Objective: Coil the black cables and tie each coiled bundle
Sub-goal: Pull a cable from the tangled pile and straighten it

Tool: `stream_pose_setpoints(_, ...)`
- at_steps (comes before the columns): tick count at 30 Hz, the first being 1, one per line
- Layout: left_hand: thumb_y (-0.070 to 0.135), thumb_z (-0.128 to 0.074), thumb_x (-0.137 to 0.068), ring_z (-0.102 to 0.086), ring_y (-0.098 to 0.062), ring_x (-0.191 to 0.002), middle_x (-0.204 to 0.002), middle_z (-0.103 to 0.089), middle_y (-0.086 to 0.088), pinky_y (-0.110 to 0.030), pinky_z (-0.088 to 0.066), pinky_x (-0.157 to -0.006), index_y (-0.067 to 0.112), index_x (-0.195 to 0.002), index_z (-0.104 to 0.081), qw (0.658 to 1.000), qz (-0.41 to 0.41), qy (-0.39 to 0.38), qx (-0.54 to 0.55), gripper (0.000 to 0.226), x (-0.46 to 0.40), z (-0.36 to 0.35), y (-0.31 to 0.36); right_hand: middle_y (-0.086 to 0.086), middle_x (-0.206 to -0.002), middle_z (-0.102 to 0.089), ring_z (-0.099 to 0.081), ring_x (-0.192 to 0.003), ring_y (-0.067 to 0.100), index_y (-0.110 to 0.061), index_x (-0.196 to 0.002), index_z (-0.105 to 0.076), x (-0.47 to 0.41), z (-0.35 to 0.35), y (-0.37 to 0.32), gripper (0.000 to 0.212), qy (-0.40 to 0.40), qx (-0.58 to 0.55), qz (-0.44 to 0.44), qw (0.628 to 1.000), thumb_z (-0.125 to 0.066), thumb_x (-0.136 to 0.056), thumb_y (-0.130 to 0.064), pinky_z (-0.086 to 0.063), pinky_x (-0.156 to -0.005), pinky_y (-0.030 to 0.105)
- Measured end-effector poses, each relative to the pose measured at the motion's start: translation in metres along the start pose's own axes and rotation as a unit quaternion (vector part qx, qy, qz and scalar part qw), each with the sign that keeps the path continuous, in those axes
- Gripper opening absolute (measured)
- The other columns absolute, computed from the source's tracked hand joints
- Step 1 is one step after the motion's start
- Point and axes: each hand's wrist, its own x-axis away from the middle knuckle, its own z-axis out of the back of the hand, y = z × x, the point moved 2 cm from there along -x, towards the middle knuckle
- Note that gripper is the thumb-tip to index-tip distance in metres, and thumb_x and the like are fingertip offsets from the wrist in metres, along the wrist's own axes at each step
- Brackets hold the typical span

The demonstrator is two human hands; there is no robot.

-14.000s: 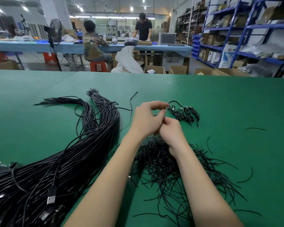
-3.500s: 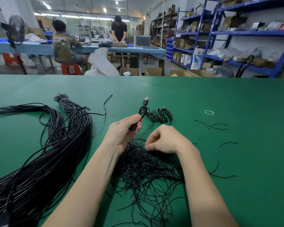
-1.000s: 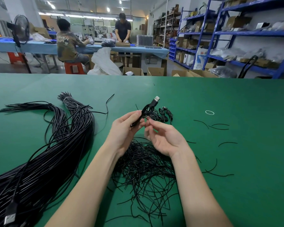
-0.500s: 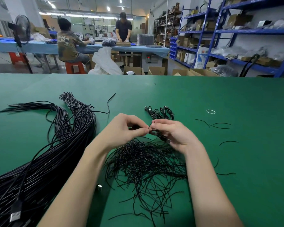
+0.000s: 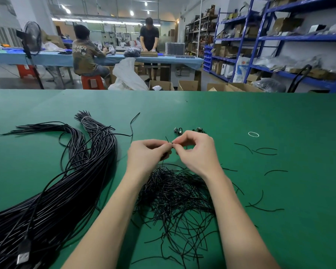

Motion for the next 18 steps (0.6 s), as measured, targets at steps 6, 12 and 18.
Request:
stream_pose_setpoints(6,-0.005,-0.069,-0.084,-0.07,-0.019,-0.062,-0.078,-0.072,-0.019,-0.022,-0.06,-0.061,-0.008,-0.088,-0.069,0.951,0.199,-0.067,0.228,0.005,-0.001,0.0,0.001,-0.01,-0.084,-0.074,-0.07,-0.08,0.003,-0.025,-0.071,-0.066,0.004,0.003,0.001,0.028,-0.042,-0.072,0.038,0.996,-0.074,-0.084,-0.002,-0.051,-0.067,0.01)
stream_pose_setpoints(12,-0.007,-0.066,-0.082,-0.07,-0.024,-0.077,-0.097,-0.069,-0.021,-0.031,-0.061,-0.075,-0.01,-0.117,-0.062,0.856,0.293,-0.106,0.412,0.035,0.006,-0.004,0.005,-0.007,-0.089,-0.075,-0.072,-0.089,0.007,-0.032,-0.07,-0.061,0.005,0.006,-0.006,0.038,-0.044,-0.125,0.062,0.989,-0.073,-0.085,0.001,-0.053,-0.072,0.014)
stream_pose_setpoints(18,-0.008,-0.072,-0.071,-0.073,-0.022,-0.071,-0.091,-0.073,-0.022,-0.025,-0.061,-0.062,-0.006,-0.091,-0.068,0.891,0.237,-0.095,0.376,0.021,0.005,-0.006,0.006,0.0,-0.089,-0.074,-0.071,-0.084,0.008,-0.021,-0.075,-0.061,0.002,0.011,-0.008,0.03,-0.038,-0.136,0.04,0.989,-0.068,-0.088,0.005,-0.053,-0.065,0.014)
